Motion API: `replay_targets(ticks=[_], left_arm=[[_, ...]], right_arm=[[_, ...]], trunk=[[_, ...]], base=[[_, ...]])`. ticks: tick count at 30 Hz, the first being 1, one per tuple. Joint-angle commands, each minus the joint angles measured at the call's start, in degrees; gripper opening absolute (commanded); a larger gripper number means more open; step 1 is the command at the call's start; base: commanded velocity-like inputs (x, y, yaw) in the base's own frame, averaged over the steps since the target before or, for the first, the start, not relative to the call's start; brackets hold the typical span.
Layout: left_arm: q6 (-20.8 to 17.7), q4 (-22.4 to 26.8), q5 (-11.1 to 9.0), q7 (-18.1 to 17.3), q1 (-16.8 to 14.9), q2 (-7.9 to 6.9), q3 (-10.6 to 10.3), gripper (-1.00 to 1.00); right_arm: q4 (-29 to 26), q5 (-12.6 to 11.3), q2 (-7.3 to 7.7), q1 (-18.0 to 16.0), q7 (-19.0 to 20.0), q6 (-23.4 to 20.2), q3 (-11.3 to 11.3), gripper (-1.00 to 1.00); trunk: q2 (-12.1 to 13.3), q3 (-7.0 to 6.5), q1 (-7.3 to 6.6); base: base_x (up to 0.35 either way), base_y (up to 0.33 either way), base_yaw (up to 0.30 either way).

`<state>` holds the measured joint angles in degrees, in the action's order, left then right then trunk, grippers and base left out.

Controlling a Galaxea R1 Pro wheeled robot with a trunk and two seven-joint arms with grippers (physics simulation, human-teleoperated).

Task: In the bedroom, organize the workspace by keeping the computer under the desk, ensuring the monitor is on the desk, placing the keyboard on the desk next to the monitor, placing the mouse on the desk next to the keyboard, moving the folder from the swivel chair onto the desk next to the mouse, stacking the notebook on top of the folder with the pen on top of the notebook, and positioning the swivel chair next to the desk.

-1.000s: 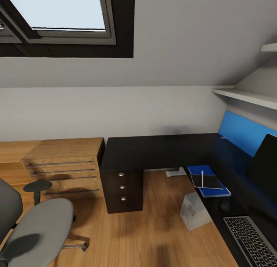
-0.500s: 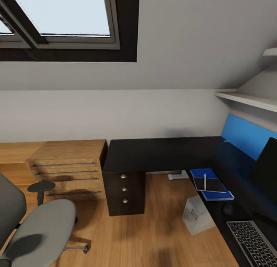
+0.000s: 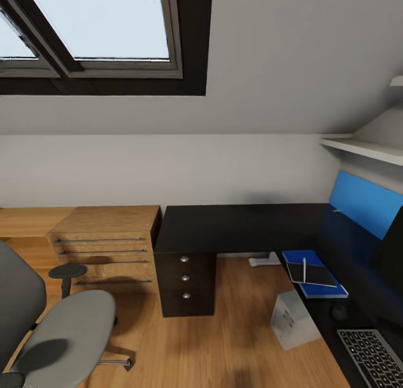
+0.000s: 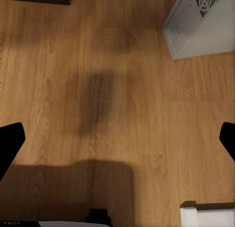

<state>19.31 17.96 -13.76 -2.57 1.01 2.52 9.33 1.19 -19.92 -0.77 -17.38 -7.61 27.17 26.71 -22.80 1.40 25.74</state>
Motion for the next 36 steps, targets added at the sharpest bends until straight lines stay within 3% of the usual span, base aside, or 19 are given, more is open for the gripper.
replay_targets(ticks=[1,14,27,36], left_arm=[[0.2,-0.2,-0.5,-0.3,0.0,0.00,0.1,1.00],[0.9,-1.4,-0.4,-0.4,0.0,-0.22,0.1,1.00],[1.1,-1.5,-0.4,-0.5,0.0,-0.29,0.0,1.00],[3.6,-1.6,-0.4,-0.5,0.0,-0.28,-0.2,1.00]], right_arm=[[0.1,-0.3,-0.03,-0.1,-0.2,0.2,0.5,1.00],[0.1,-0.3,-0.32,0.0,-0.2,0.2,0.5,1.00],[0.1,-0.3,0.02,0.0,-0.1,0.2,0.5,1.00],[0.1,-0.3,-0.01,0.0,-0.1,0.2,0.5,1.00]], trunk=[[-0.1,0.06,0.04],[-0.1,-0.10,0.04],[-0.1,-0.10,0.04],[-0.1,-0.10,0.04]], base=[[0.000,0.000,0.193],[0.000,0.000,0.223],[0.000,0.000,0.034],[0.000,0.000,0.002]])
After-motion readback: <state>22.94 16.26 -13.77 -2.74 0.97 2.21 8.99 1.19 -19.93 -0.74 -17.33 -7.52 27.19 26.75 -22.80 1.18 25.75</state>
